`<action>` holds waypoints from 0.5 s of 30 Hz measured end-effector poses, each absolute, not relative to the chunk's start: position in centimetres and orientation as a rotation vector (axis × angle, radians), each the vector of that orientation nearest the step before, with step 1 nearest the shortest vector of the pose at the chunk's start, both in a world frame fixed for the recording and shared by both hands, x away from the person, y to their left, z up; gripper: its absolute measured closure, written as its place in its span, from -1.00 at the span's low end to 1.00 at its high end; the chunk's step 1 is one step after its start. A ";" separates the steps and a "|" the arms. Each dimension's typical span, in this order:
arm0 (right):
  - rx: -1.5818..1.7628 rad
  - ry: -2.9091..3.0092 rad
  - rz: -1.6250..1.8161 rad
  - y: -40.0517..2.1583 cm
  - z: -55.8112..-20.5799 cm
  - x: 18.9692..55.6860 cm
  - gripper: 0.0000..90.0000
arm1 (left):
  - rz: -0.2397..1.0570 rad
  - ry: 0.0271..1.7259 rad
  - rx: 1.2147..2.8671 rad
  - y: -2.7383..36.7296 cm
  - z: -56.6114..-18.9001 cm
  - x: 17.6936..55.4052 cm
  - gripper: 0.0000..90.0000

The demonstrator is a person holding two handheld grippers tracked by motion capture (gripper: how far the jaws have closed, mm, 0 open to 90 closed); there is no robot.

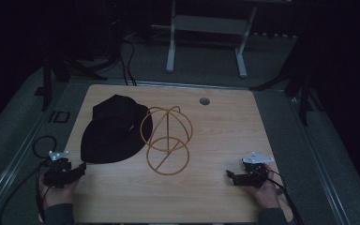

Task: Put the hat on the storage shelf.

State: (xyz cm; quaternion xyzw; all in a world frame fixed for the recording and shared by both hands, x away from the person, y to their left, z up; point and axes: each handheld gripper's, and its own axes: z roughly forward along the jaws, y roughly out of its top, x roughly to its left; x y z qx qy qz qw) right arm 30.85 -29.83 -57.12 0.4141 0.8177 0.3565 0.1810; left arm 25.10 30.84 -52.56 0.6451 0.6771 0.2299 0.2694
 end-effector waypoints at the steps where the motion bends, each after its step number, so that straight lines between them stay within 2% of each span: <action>1: 1.169 2.309 1.007 -29.8 -57.1 30.9 -0.74 | 0.612 1.824 1.746 30.8 -52.5 25.2 0.00; 15: 1.184 2.300 1.001 -29.9 -57.1 31.0 -0.73 | 0.529 1.778 1.793 31.2 -51.6 26.0 0.05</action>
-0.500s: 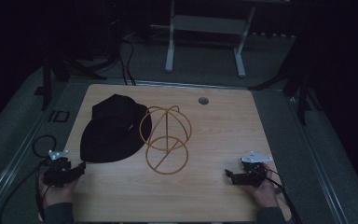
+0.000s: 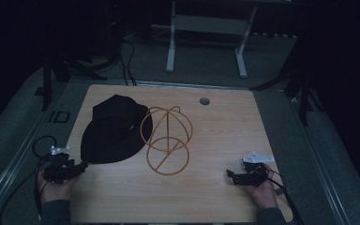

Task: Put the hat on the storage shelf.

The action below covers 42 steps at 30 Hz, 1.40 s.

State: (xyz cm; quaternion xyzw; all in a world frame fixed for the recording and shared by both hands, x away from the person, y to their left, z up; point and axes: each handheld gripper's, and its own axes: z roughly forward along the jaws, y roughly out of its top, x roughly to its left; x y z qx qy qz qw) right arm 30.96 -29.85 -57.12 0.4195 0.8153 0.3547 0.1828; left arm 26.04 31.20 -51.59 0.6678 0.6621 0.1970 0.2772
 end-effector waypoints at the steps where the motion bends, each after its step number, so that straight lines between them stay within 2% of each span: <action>1: 1.185 2.300 1.001 -29.9 -57.1 31.0 -0.73 | 0.526 1.780 1.790 31.3 -51.4 26.1 0.06; 11: 1.193 2.291 1.001 -29.9 -57.1 30.9 -0.71 | 0.477 1.783 1.859 31.1 -49.8 27.1 0.08; 18: 1.195 2.289 1.001 -29.9 -57.1 30.9 -0.71 | 0.408 1.733 1.969 30.5 -48.6 28.5 0.12; 32: 1.198 2.285 1.000 -29.9 -57.1 30.9 -0.70 | 0.342 1.764 1.974 30.1 -46.6 30.6 0.06; 42: 1.200 2.284 1.001 -29.9 -57.1 30.8 -0.70 | 0.331 1.716 2.049 29.6 -44.6 32.1 0.02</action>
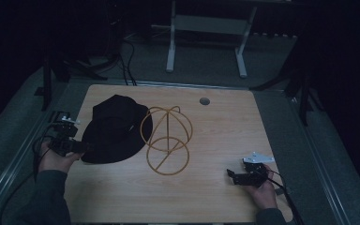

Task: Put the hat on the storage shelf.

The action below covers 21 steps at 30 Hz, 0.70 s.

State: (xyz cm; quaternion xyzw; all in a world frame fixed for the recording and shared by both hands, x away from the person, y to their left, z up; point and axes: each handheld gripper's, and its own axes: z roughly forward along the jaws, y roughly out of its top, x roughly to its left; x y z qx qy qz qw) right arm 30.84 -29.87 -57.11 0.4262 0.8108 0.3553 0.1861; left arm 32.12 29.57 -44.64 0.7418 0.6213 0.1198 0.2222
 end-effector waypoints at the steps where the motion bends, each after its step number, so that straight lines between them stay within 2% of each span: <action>1: 1.200 2.284 1.000 -29.9 -57.1 30.8 -0.70 | 0.331 1.712 2.056 29.5 -44.5 32.3 0.02; 13: 1.200 2.282 1.000 -29.9 -57.1 30.8 -0.70 | 0.287 1.644 2.135 29.9 -43.5 34.7 0.02; 21: 1.200 2.282 1.000 -29.9 -57.1 30.8 -0.70 | 0.261 1.601 2.186 29.9 -42.9 36.2 0.10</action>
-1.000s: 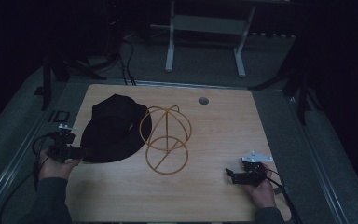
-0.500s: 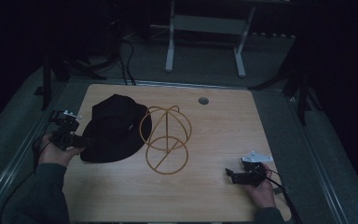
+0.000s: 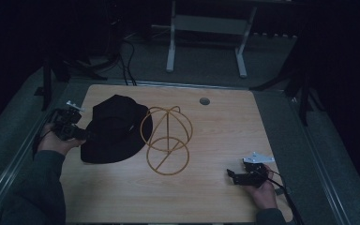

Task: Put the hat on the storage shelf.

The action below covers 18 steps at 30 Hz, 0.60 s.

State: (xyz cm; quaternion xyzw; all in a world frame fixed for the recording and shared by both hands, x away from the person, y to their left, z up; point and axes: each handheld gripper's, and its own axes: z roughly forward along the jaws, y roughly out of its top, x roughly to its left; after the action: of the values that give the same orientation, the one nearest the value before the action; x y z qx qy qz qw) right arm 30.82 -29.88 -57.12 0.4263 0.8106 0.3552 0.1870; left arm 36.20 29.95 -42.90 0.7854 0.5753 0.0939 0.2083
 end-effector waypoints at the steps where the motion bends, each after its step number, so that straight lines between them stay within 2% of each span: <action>1: 1.199 2.282 1.000 -29.9 -57.1 30.8 -0.70 | 0.264 1.601 2.196 29.9 -42.8 36.3 0.11; 18: 1.200 2.282 0.999 -29.9 -57.1 30.8 -0.69 | 0.232 1.583 2.340 28.8 -42.3 39.4 0.25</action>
State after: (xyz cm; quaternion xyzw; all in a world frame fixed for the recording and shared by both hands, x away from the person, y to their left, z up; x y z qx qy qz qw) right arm 30.79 -29.88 -57.11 0.4265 0.8106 0.3549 0.1873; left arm 39.39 28.81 -42.35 0.8157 0.5520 0.0808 0.1530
